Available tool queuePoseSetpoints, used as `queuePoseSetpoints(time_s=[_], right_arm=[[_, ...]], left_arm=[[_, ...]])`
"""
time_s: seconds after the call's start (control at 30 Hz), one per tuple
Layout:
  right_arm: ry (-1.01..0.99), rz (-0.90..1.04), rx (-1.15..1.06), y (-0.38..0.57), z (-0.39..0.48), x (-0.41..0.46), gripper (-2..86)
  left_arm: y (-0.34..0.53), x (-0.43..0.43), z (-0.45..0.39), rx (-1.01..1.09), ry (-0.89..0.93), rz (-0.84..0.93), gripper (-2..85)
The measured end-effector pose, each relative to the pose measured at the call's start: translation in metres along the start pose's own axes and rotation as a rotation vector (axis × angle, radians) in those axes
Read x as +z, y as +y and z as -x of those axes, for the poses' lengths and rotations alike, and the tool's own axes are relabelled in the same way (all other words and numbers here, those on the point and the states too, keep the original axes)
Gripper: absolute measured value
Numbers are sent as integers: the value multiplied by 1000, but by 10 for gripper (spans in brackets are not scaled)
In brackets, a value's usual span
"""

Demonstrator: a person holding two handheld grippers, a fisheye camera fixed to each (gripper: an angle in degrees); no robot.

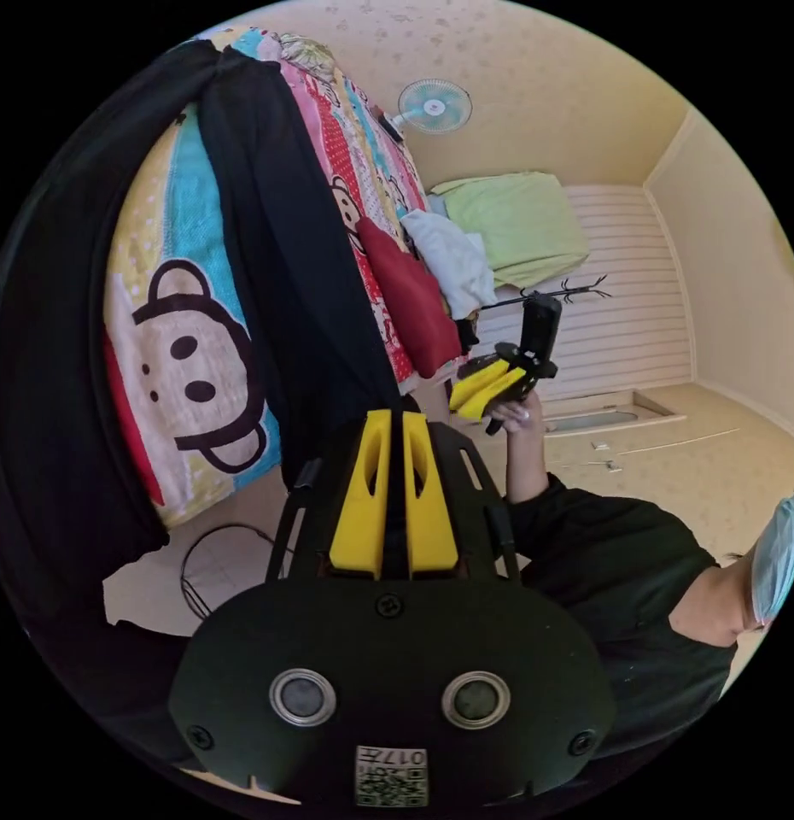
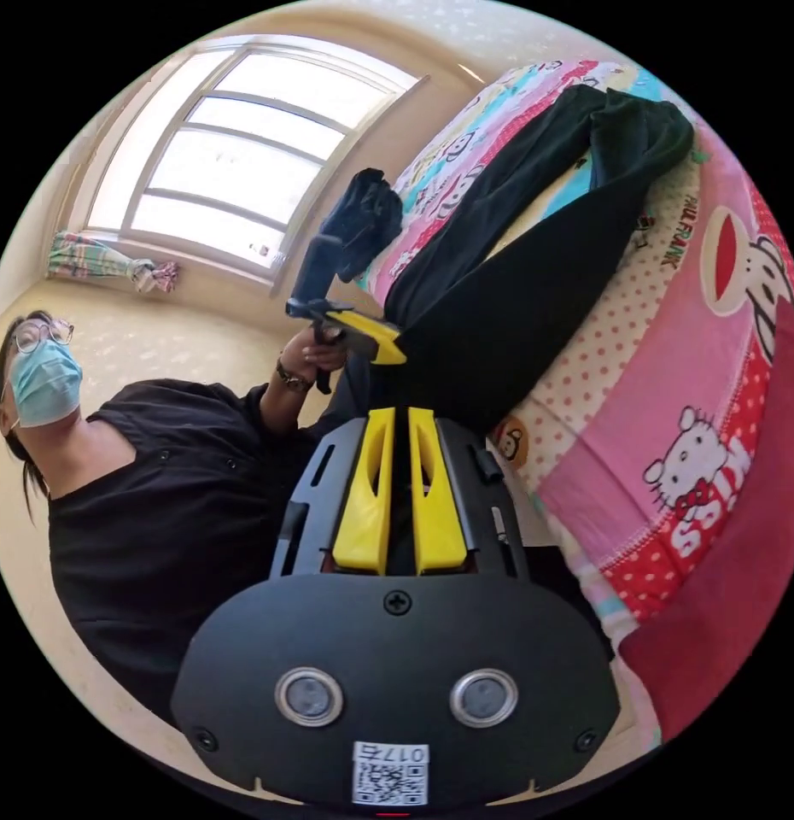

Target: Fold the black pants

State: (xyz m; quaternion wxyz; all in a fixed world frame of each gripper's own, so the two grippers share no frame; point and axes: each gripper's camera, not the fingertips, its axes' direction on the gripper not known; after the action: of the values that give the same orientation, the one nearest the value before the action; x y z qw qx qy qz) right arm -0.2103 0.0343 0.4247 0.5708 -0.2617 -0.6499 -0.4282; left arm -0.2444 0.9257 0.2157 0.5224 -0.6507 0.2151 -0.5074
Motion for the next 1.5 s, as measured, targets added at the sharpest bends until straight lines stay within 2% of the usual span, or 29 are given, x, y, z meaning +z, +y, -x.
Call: queuePoseSetpoints(time_s=[0.2,0.27,0.37,0.53,0.6,0.67,0.73,0.8,0.9,0.97,1.07,1.2,1.27,1.33,1.43,1.5], right_arm=[[129,-248,198,-148,-85,-68,114],[337,-254,354,-220,-128,-68,128],[594,-281,450,-297,-160,-54,154],[519,-420,533,-367,-202,-28,148],[543,-418,579,-382,-212,-17,118],[596,-385,603,-395,-215,-8,51],[615,-338,635,-404,-215,-6,38],[559,-348,590,-417,-205,-8,31],[441,-393,397,-455,-163,-7,25],[507,-310,227,-503,-114,16,23],[642,-197,91,-561,-60,69,22],[744,-77,5,-608,-29,152,25],[798,-42,40,-622,-27,197,29],[839,-43,82,-617,-30,218,34],[806,-16,16,-593,-31,229,49],[760,-48,66,-568,-35,217,70]], left_arm=[[17,-41,44,9,-21,-113,14],[22,-45,61,-16,38,-155,12],[25,-43,84,-51,89,-181,8],[23,-41,117,-116,154,-194,8],[20,-40,129,-147,186,-180,7],[16,-44,138,-146,218,-187,7],[16,-56,153,-156,236,-209,6],[19,-68,166,-168,245,-232,6],[31,-94,181,-167,262,-295,4],[41,-112,189,-164,260,-351,3],[63,-139,202,-210,204,-433,4],[86,-160,224,-331,57,-447,9],[92,-162,232,-355,41,-472,12],[95,-158,239,-370,20,-484,13],[101,-156,242,-385,-45,-504,8],[108,-162,240,-361,-69,-558,8]])
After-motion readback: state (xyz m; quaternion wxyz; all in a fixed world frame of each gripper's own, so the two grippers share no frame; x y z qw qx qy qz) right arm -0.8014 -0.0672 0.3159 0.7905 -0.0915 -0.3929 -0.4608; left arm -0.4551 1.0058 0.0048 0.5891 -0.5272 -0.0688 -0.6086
